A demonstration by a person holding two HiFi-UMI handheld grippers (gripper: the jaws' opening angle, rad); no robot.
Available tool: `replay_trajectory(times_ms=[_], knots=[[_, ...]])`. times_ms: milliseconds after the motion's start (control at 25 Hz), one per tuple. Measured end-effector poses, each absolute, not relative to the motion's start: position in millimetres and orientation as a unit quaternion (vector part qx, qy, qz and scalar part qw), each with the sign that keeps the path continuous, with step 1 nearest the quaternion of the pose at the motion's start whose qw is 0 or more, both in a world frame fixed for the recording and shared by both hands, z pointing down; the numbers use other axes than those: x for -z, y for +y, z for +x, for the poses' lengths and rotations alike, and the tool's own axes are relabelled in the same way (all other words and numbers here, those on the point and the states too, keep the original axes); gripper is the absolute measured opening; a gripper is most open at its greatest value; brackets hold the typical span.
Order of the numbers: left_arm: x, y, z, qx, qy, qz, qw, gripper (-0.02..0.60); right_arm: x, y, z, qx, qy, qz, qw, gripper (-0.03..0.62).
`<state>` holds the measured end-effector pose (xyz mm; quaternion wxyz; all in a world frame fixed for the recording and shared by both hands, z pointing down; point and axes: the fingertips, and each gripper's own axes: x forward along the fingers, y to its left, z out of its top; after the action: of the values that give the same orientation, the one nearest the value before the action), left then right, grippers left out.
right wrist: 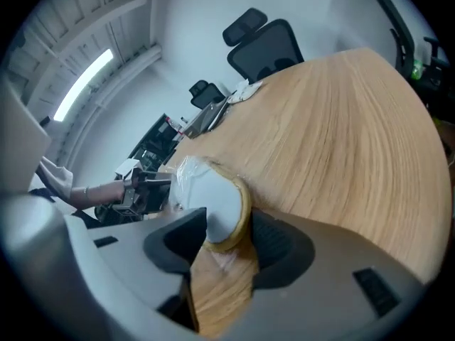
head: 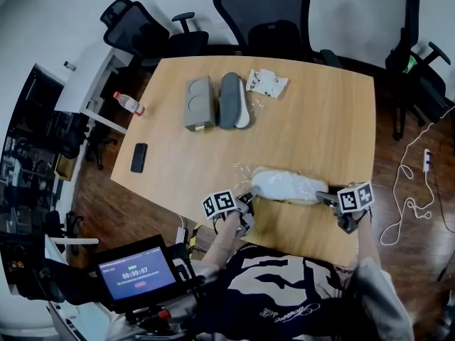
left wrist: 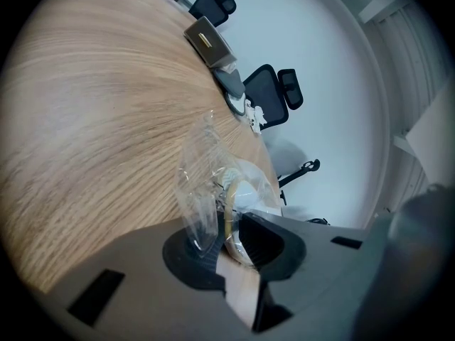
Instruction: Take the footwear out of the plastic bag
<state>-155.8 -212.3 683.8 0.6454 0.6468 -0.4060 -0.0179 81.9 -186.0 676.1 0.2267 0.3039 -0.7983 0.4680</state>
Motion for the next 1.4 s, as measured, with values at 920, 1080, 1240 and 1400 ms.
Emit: replay_trajectory(times_ms=[920, 1080, 1240, 1400], knots=[[-655, -209, -172, 0.072, -0.432, 0.7, 0.565, 0.064, -615, -160, 94, -0.53, -0.78, 0.332, -0.016, 0.057], [-648, -222, -208, 0.12, -0.504, 0.658, 0.546, 0.031, -614, -149, 112, -0.534, -0.771, 0.347, -0.013, 0.054], [-645, -225, -223, 0.118, -0.515, 0.665, 0.527, 0.025, -612, -140, 135, -0.529, -0.763, 0.371, -0.019, 0.054], [-646, -224, -226, 0.122, -0.533, 0.652, 0.525, 0.025, -606, -131, 158, -0.517, -0.757, 0.399, -0.019, 0.054]])
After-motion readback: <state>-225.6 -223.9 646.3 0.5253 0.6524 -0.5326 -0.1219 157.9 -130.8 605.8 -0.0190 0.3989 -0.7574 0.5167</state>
